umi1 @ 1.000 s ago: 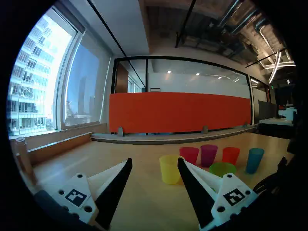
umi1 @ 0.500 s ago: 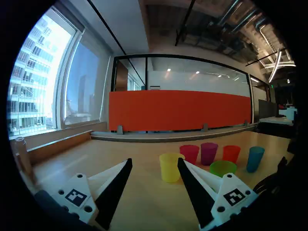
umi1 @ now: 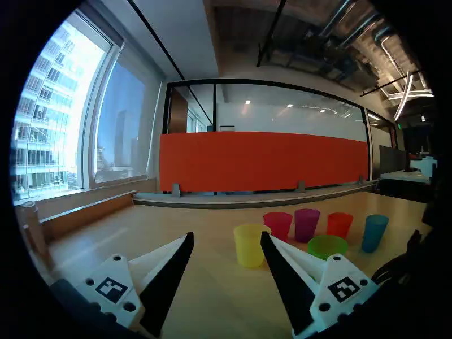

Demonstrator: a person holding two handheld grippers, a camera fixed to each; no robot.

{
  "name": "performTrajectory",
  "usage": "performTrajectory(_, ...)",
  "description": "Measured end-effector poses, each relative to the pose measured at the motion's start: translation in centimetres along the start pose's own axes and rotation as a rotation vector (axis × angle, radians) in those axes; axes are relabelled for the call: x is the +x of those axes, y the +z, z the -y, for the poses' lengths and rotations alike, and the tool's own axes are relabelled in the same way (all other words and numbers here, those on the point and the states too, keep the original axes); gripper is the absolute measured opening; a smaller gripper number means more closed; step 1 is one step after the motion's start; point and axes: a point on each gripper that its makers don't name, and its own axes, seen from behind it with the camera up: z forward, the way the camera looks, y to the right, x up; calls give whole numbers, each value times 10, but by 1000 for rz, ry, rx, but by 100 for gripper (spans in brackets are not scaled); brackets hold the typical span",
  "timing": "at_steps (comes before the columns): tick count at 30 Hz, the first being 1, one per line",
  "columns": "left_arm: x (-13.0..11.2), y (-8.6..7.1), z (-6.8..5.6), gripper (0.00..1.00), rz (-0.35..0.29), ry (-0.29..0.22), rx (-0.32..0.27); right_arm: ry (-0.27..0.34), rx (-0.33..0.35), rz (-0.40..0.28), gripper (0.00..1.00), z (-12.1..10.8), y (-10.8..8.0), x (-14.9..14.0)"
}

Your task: Pour water

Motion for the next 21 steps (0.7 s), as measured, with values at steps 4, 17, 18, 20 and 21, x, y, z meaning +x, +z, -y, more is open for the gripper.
performTrajectory(4, 0, 0, 0, 87, 0, 0, 0, 4, 5, 2, 100, -1, -1, -7)
performTrajectory(17, 0, 0, -1, 87, 0, 0, 0, 0, 27, 19, 100, 1, 5, -34)
performTrajectory(18, 0, 0, -1, 87, 0, 0, 0, 3, 31, 18, 100, 2, 5, -35)
performTrajectory(20, 0, 0, -1, 87, 0, 0, 0, 11, 40, 16, 100, 4, 6, -37)
performTrajectory(21, 0, 0, -1, 87, 0, 0, 0, 15, 44, 15, 100, 5, 6, -38)
